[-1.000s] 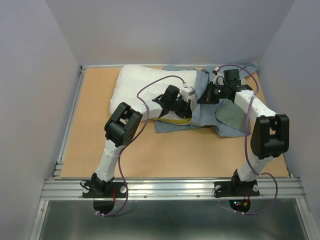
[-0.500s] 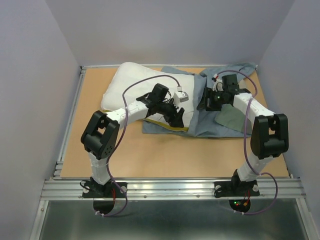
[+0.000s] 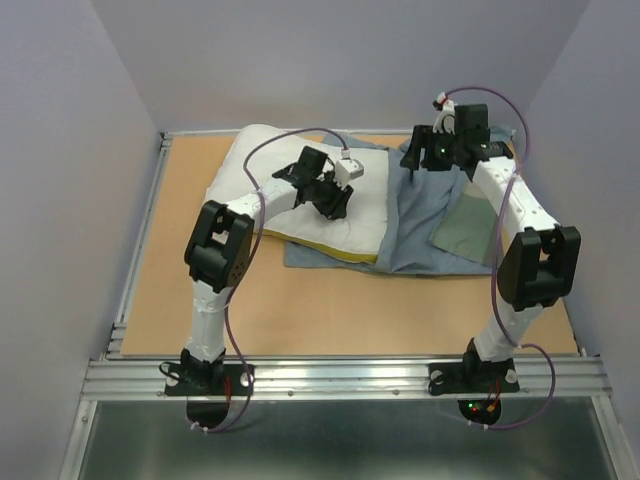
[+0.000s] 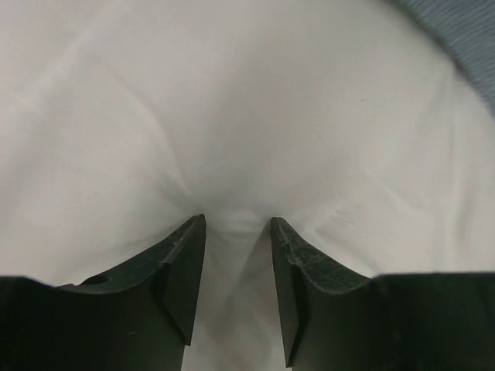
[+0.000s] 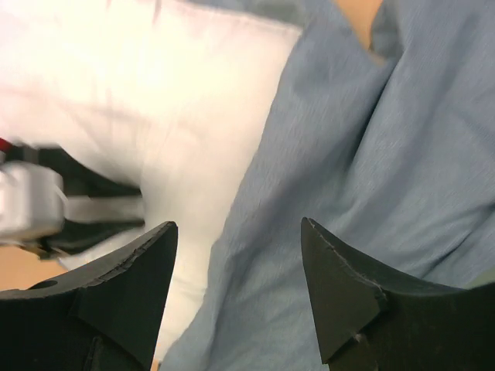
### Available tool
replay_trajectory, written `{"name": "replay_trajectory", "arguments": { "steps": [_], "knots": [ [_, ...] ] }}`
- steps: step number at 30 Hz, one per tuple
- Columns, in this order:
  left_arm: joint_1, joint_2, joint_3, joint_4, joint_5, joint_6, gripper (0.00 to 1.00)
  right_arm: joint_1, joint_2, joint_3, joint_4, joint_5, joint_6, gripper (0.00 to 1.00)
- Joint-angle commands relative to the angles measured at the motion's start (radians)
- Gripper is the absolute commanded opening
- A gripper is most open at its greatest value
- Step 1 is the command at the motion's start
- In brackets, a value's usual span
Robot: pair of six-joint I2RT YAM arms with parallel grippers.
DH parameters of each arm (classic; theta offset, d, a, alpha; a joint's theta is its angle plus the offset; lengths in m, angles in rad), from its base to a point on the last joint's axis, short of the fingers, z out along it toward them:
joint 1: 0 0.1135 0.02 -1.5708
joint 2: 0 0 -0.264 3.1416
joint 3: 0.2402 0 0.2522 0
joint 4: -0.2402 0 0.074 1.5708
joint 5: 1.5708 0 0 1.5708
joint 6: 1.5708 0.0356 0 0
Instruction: Put the pillow into the pillowcase
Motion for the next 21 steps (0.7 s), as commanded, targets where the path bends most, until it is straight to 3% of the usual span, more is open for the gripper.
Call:
{"name": "replay_trajectory", "arguments": {
  "steps": [1,5,10,15,21],
  "knots": [
    [-0.028,0.047,-0.12,-0.088,-0.042,0.048,0.46,-0.003,0.097,0.15,0.026,0.076,-0.051,0.72],
    [-0.054,-0.06,-0.398,-0.063,-0.005,0.061,0.42,-0.003,0.174,0.259,0.024,0.066,-0.06,0.78],
    [-0.108,-0.189,-0.546,-0.122,0.003,0.153,0.45,-0.003,0.234,0.305,0.023,0.012,-0.048,0.83],
    [-0.106,-0.302,-0.529,-0.16,-0.013,0.174,0.64,-0.002,0.294,0.314,0.02,-0.095,-0.028,0.82],
    [-0.103,-0.298,-0.37,-0.162,-0.02,0.108,0.66,0.035,0.351,0.294,-0.043,-0.082,-0.091,0.73]
  ]
}}
